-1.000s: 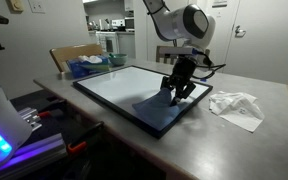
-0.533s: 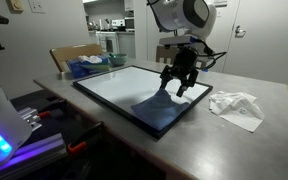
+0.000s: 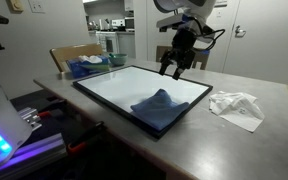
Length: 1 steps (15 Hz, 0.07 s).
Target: Use the cloth to wipe the whiteboard
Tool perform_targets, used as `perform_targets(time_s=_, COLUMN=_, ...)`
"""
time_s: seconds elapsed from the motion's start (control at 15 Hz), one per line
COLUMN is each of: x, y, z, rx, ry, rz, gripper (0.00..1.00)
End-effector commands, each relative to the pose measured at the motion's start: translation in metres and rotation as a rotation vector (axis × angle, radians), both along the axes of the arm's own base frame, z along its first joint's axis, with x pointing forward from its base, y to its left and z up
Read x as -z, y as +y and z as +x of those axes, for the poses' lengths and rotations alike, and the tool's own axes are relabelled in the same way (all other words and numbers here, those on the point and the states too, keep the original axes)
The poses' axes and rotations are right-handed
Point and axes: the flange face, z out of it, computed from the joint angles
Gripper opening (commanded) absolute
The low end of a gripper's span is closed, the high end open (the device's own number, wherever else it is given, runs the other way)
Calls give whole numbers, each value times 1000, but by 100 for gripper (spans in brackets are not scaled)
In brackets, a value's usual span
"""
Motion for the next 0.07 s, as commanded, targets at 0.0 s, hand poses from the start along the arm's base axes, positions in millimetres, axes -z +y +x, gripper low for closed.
perform_targets(time_s=0.0, x=-11, y=12, z=-14, rx=53, ry=-8, rz=20, gripper=100)
